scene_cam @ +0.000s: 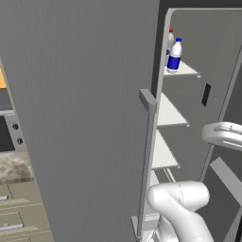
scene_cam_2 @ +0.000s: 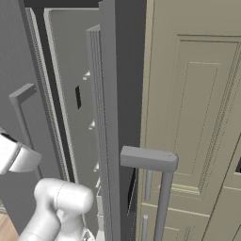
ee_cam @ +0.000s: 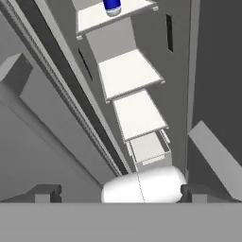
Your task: Take the bottled waters from the counter and place them in the freezer to freeze. Close the freezer door after placing the bottles.
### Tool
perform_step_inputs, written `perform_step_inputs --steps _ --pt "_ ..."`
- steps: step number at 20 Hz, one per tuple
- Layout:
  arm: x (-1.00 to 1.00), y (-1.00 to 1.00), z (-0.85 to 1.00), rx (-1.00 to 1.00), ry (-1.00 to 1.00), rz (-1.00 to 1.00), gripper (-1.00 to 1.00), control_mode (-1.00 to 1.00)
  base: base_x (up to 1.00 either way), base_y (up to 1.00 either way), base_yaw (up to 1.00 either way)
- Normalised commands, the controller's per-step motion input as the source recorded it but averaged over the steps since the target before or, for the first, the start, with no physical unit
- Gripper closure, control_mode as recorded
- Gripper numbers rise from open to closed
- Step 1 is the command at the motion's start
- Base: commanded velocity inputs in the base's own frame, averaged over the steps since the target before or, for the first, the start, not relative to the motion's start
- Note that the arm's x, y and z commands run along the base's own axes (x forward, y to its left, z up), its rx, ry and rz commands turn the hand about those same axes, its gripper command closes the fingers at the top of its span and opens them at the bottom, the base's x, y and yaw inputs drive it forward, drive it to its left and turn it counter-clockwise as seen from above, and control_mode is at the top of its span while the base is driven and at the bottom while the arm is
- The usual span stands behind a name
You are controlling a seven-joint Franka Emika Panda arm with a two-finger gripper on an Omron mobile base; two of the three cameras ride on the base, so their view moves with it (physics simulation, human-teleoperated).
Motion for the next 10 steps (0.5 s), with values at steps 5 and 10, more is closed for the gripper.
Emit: perform_step_inputs --steps 5,10 --pt "0.0 0.41 -0.1 -0.01 0.11 0.13 -1.0 -1.0 0.0 0.0 0.0" --pt "0.1 0.13 -0.46 -0.11 0.18 0.01 -1.0 -1.0 0.0 0.0 0.0"
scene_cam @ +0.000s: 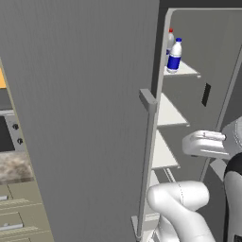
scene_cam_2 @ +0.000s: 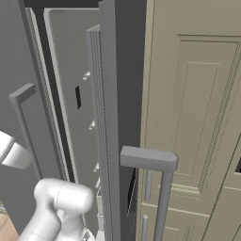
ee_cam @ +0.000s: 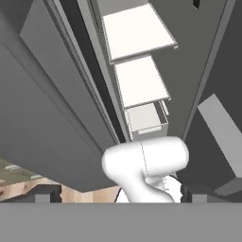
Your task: Take the bottled waters from the counter and place them in the freezer to freeze. Close the freezer door after placing the bottles.
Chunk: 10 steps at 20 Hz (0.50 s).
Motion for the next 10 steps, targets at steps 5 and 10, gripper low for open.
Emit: perform_step_inputs --steps 5,10 --pt "0.0 -0.03 -0.29 -0.08 0.0 0.0 -1.0 -1.0 0.0 0.0 0.0" --pt "0.01 -0.11 -0.25 -0.09 0.0 0.0 -1.0 -1.0 0.0 0.0 0.0"
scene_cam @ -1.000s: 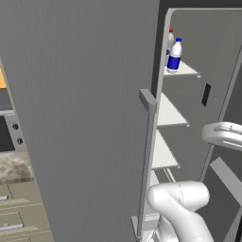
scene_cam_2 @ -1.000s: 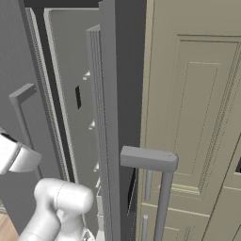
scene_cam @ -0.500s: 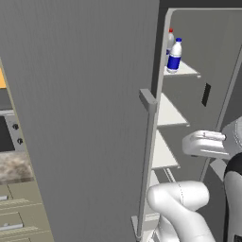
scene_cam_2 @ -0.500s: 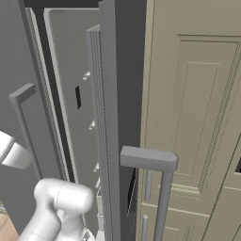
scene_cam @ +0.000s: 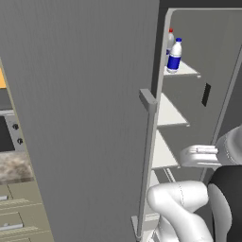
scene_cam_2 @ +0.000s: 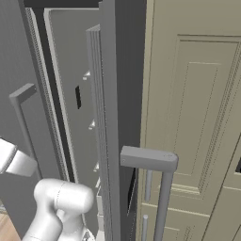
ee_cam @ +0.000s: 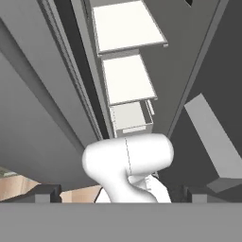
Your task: Take the bottled waters from the counter and place them in the freezer to freeze. Close the freezer door after placing the bottles.
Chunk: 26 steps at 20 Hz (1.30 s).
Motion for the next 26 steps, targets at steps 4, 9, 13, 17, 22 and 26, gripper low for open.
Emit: perform_step_inputs --steps 4,9,13,17,22,26 --pt "0.26 -0.21 -0.06 0.0 0.04 0.02 -1.0 -1.0 0.0 0.0 0.0" --pt "0.1 -0.07 0.0 0.0 0.01 0.0 -1.0 -1.0 0.0 0.0 0.0" --pt "0.0 0.0 0.0 0.0 0.0 0.0 -1.0 -1.0 0.0 0.0 0.0" --pt "-0.06 0.0 0.0 0.0 0.0 0.0 -1.0 -1.0 0.0 0.0 0.0" --pt "0.0 0.0 0.0 0.0 0.0 0.0 -1.0 1.0 -0.47 0.0 0.0" --pt "0.0 0.0 0.0 0.0 0.0 0.0 -1.0 1.0 -0.65 0.0 0.0"
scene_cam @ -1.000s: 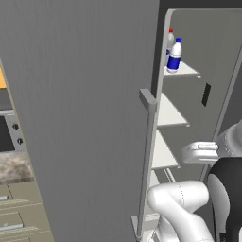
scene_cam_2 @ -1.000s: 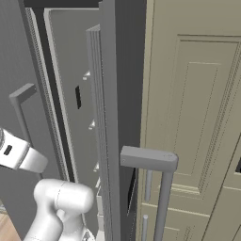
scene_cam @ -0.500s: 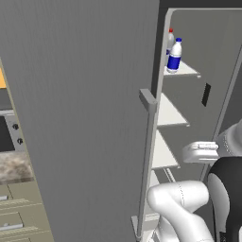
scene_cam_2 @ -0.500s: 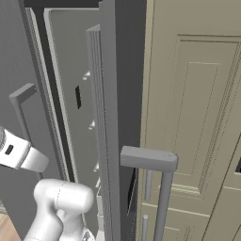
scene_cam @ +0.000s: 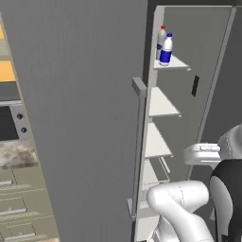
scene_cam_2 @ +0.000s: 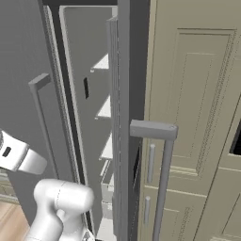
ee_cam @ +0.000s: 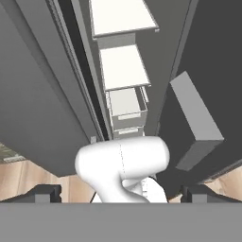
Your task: Take the bottled waters from the counter and place them in the freezer to freeze. Close the freezer door after placing the bottles.
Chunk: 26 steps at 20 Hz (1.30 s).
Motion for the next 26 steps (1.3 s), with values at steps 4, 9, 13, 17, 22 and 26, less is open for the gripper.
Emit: perform_step_inputs --steps 4,9,13,17,22,26 --pt "0.0 0.0 0.0 0.0 0.0 0.0 -1.0 1.0 -0.59 0.0 -0.01" --pt "0.0 0.0 0.0 0.0 0.0 0.0 -1.0 1.0 -0.51 0.0 -0.01" --pt "0.0 0.0 0.0 0.0 0.0 0.0 -1.0 1.0 -0.52 0.0 0.0" --pt "0.0 0.0 0.0 0.0 0.0 0.0 -1.0 1.0 -0.51 0.0 0.0" --pt "0.0 0.0 0.0 0.0 0.0 0.0 -1.0 1.0 -0.52 -0.1 0.0" --pt "0.0 0.0 0.0 0.0 0.0 0.0 -1.0 1.0 -0.58 -0.19 0.0"
